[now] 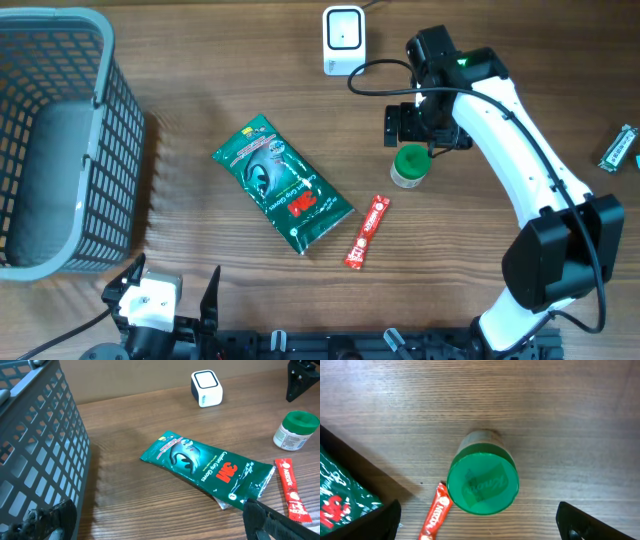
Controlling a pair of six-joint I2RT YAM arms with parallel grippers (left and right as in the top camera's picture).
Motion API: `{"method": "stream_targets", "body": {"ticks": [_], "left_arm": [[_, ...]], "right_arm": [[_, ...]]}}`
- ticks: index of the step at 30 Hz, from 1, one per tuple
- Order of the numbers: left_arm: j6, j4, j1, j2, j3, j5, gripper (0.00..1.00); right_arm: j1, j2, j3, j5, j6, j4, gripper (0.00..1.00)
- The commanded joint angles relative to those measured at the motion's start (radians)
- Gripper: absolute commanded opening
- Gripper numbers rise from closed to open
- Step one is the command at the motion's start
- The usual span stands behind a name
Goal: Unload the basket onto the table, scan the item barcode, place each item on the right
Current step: 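Lower the right gripper onto the green-lidded jar and grasp it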
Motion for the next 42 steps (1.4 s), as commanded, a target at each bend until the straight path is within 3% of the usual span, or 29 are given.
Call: {"method": "stream_targets", "body": {"ticks": [1,5,9,23,25,31,35,42], "left_arm": [[-0.003,0.002,-0.005,-0.002,-0.001,0.012,1.00],[-0.003,0.002,-0.005,-0.002,-0.001,0.012,1.00],[-0.003,0.002,-0.005,-0.002,-0.001,0.012,1.00],[-0.003,0.002,-0.005,-0.002,-0.001,0.012,1.00],[-0.003,0.002,-0.005,-0.002,-0.001,0.012,1.00],[-0.003,0.002,-0.005,-0.002,-0.001,0.012,1.00],[-0.003,0.002,-0.005,-0.002,-0.001,0.012,1.00],[-0.003,0.002,-0.005,-0.002,-0.001,0.012,1.00]], "right_arm": [[0.005,0.008,-0.014,0.024,-0.143,-0.001,1.00],[0.005,0.009,-0.095,0.023,0.041,0.050,1.00],[0.005,0.029,-0.186,0.016,0.087,0.109,1.00],[0.004,0.231,-0.209,-0.055,0.050,0.257,1.00],[0.004,0.231,-0.209,-0.056,0.050,0.251,0.85],[0.004,0.231,-0.209,-0.056,0.050,0.251,0.60],[0.001,0.231,-0.181,-0.103,0.050,0.209,0.57],[-0.002,0.230,0.045,-0.241,-0.031,-0.086,0.53]]}}
